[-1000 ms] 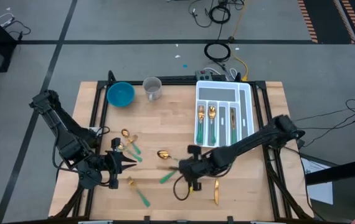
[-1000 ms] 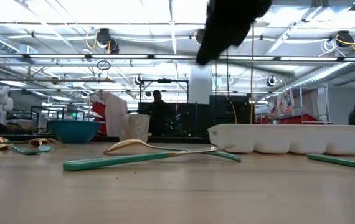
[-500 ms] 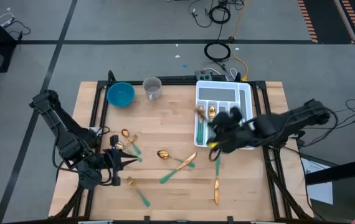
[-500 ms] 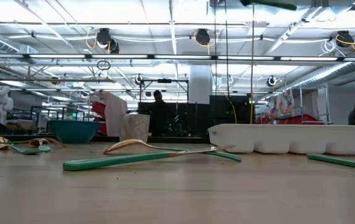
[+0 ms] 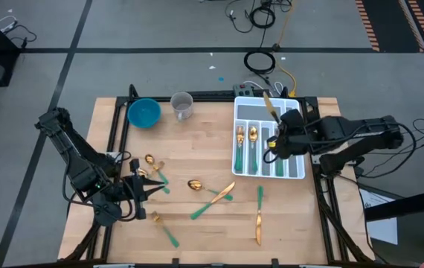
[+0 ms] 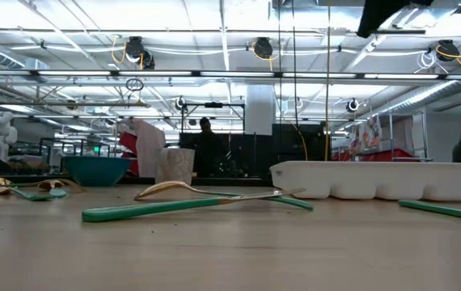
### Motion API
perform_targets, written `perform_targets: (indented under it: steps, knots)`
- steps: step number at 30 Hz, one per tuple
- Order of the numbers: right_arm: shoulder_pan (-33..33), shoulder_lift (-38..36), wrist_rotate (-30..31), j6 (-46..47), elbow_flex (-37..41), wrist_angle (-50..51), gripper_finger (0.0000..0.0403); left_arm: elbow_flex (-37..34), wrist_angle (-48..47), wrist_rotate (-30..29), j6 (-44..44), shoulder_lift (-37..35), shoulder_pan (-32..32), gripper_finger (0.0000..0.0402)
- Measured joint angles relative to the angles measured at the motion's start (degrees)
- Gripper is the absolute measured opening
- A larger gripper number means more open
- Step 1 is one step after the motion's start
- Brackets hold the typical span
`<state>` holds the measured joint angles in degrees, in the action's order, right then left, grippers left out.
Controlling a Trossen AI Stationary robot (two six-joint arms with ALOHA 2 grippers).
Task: Sort silverware
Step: Put the green knife into the white silverware organizer
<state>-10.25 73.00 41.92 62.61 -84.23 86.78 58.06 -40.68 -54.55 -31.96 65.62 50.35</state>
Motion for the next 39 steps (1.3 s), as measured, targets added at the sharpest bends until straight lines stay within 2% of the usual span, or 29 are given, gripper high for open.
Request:
perform_targets:
  steps: [4, 8, 17, 21, 26, 30, 39]
  knots:
    - [1.1, -2.6, -0.1, 1.5, 6.0, -0.7, 0.0000, 0.0, 0.0, 0.0, -0.8, 0.0, 0.0, 0.0049]
    - [1.3, -7.9, -0.2, 4.2, 15.7, -5.5, 0.0000, 0.0, 0.4, -0.6, -0.8, 0.0, 0.0, 0.0049]
    - [1.5, -26.5, 0.3, 6.3, 40.3, -30.7, 0.0000, 0.0, 0.7, -1.4, -0.8, 0.0, 0.0, 0.0049]
    - [2.4, -31.6, 0.8, 7.9, 48.4, -40.0, 0.0000, 0.0, 0.8, -2.8, -0.8, 0.0, 0.0, 0.0049]
    - [3.5, -33.2, -0.4, 10.5, 56.6, -49.7, 0.0000, 0.0, 0.8, -5.3, -0.8, 0.0, 0.0, 0.0049]
    - [3.6, -33.1, -1.6, 15.9, 60.1, -50.8, 0.0000, 0.0, 0.8, -7.0, -0.7, 0.0, -0.3, 0.0049]
    - [3.6, -33.1, -0.5, 21.2, 64.3, -51.5, 0.0000, 0.0, 0.7, -7.2, -0.5, 0.0, -2.1, 0.0049]
